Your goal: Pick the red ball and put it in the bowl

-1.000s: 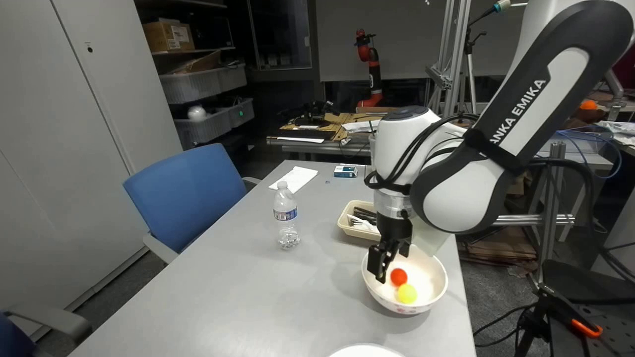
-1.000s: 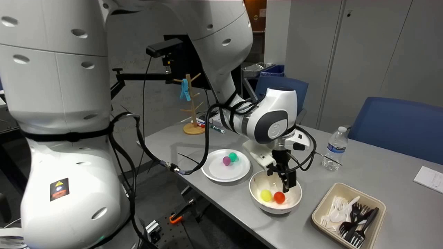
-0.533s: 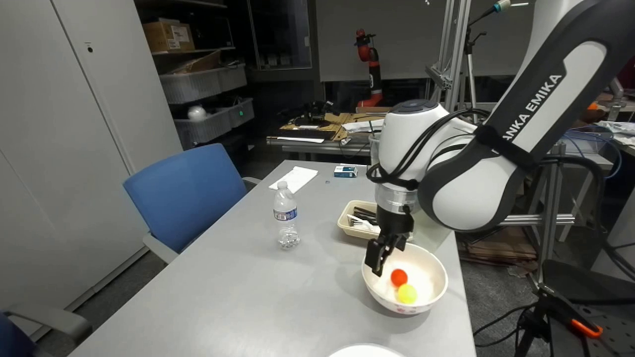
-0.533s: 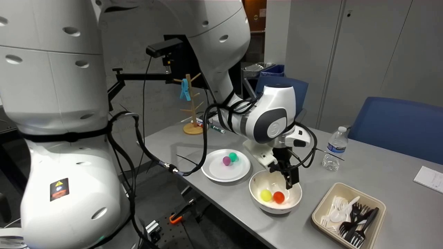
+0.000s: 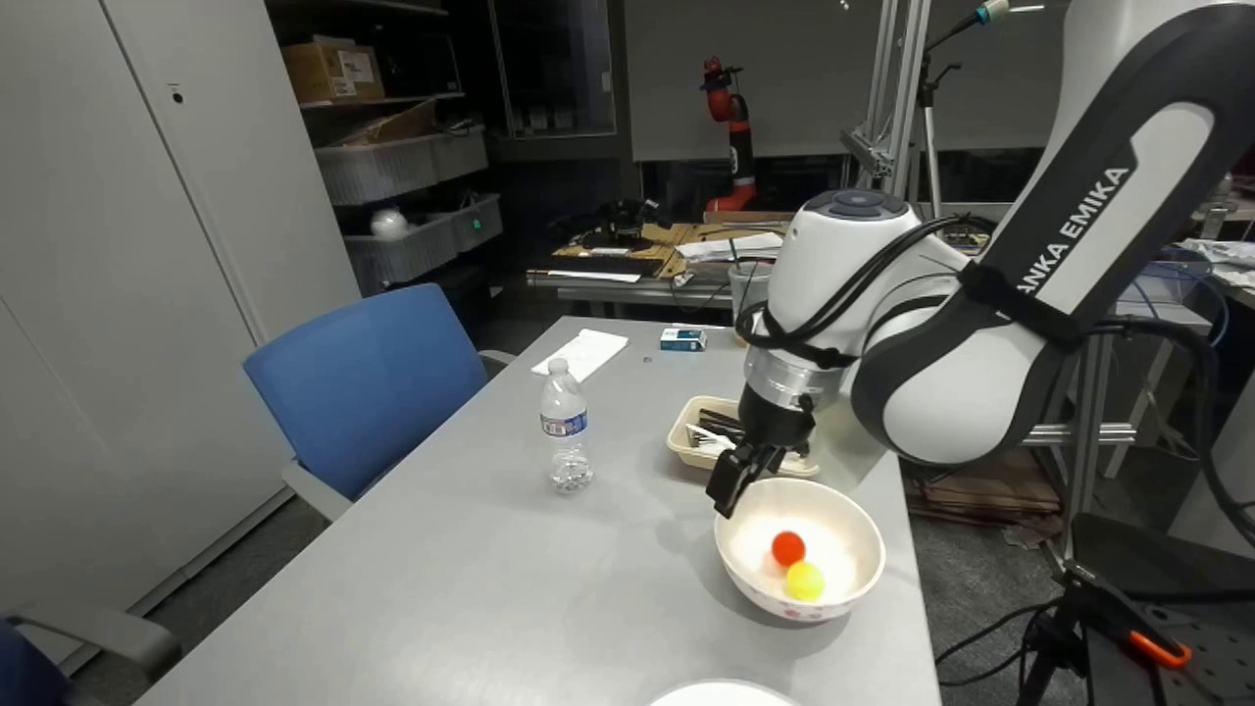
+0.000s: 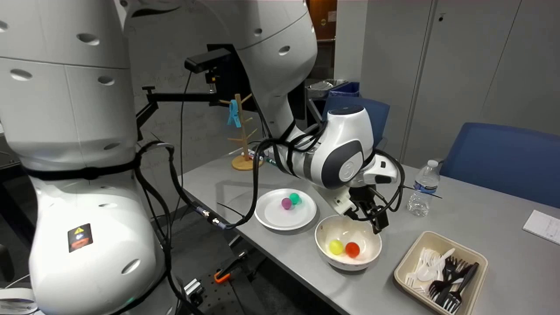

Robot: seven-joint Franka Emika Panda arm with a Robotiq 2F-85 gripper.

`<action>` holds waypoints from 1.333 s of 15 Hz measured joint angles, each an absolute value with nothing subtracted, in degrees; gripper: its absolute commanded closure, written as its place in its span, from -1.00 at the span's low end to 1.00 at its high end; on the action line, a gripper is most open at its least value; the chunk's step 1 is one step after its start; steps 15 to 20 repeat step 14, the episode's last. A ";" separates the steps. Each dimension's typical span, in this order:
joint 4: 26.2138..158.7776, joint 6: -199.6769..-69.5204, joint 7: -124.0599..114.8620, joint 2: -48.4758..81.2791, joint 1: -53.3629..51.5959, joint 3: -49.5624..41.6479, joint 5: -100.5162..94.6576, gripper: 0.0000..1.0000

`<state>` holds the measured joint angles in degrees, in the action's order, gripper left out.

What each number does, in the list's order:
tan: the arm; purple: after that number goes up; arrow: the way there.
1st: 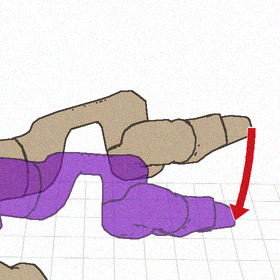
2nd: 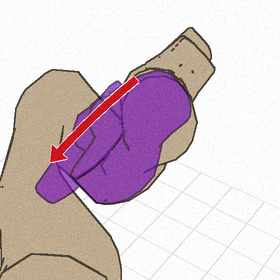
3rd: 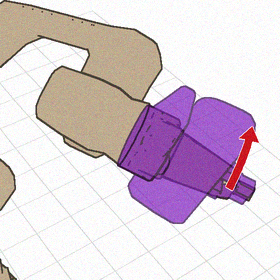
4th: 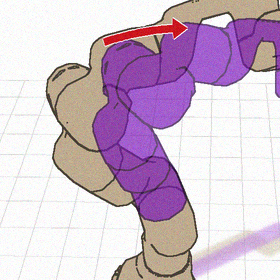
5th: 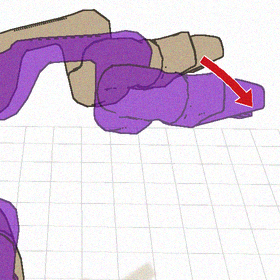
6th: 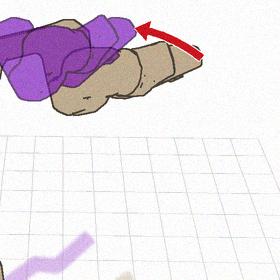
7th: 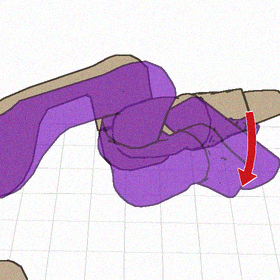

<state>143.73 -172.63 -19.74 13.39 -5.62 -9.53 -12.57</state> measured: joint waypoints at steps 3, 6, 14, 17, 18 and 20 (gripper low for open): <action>144.33 -175.49 -21.54 13.46 -6.63 -11.10 -14.04 -1.00; 144.39 -175.72 -21.79 13.48 -6.97 -11.45 -14.13 -1.00; 144.39 -175.73 -21.83 13.48 -6.99 -11.45 -14.13 -1.00; 144.39 -175.73 -21.83 13.48 -6.99 -11.45 -14.13 -1.00; 144.39 -175.73 -21.83 13.48 -6.99 -11.45 -14.13 -1.00; 144.39 -175.73 -21.83 13.48 -6.99 -11.45 -14.13 -1.00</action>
